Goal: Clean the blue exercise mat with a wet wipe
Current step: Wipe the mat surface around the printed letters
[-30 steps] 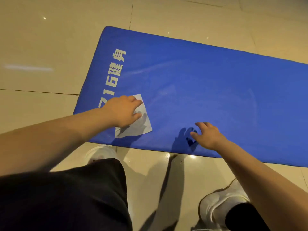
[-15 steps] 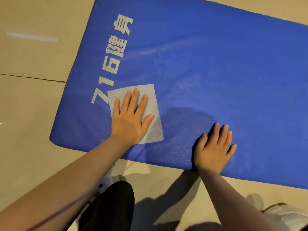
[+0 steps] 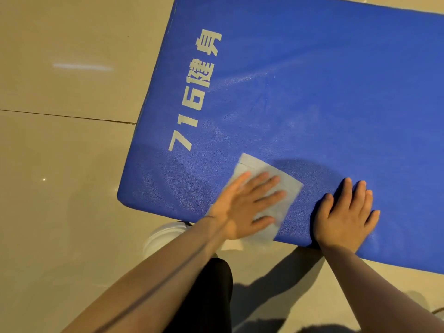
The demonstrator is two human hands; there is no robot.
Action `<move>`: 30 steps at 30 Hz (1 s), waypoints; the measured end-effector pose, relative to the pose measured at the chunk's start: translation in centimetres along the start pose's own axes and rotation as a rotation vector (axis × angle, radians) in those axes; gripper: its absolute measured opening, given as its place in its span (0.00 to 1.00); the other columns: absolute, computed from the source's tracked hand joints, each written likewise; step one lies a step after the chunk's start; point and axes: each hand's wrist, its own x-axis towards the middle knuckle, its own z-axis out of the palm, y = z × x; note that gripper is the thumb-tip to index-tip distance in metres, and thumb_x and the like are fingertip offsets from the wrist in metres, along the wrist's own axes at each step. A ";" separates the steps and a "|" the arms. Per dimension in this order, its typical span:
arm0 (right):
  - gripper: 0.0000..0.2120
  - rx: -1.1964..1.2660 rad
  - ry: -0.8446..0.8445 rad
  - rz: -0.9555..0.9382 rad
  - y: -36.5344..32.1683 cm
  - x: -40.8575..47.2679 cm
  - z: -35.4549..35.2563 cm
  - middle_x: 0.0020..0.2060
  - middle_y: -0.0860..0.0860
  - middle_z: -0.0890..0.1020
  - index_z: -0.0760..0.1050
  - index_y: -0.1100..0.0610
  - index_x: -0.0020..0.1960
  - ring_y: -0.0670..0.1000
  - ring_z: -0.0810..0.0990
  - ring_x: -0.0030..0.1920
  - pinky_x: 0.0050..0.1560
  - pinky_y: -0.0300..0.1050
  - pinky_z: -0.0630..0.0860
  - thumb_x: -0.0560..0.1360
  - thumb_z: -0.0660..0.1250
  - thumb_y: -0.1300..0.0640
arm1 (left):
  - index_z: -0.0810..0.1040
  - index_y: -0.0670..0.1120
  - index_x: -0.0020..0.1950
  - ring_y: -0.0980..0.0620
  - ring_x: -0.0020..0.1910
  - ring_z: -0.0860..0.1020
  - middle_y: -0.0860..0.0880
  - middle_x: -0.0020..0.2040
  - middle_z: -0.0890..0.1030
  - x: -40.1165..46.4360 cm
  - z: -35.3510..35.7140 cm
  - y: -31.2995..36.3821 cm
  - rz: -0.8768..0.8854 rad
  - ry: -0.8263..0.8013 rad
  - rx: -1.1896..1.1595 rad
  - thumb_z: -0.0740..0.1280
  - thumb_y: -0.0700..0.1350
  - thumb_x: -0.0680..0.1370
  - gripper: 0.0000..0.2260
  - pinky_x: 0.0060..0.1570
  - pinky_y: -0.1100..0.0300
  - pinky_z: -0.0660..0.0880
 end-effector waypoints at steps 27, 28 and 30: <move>0.27 0.003 0.062 -0.034 0.2 0.0 0.3 0.76 0.60 0.61 0.61 0.57 0.74 0.62 0.57 0.76 0.72 0.67 0.50 0.78 0.49 0.47 | 0.45 0.51 0.81 0.43 0.80 0.44 0.46 0.82 0.46 -3.4 -1.3 -4.3 -0.911 -0.029 -0.030 0.36 0.63 0.79 0.32 0.74 0.45 0.36; 0.27 0.001 0.060 -0.034 0.2 0.1 0.3 0.76 0.60 0.61 0.61 0.57 0.74 0.61 0.57 0.76 0.72 0.66 0.50 0.78 0.49 0.47 | 0.45 0.52 0.81 0.43 0.80 0.45 0.47 0.82 0.46 -2.8 -1.3 -3.9 -0.972 -0.003 -0.073 0.37 0.63 0.79 0.32 0.75 0.45 0.38; 0.26 0.009 0.069 -0.035 0.2 0.1 0.2 0.75 0.60 0.63 0.62 0.58 0.73 0.61 0.58 0.75 0.72 0.66 0.52 0.78 0.50 0.48 | 0.47 0.52 0.82 0.44 0.80 0.48 0.46 0.82 0.48 -3.1 -1.3 -4.0 -1.089 0.080 -0.113 0.39 0.64 0.79 0.33 0.76 0.46 0.42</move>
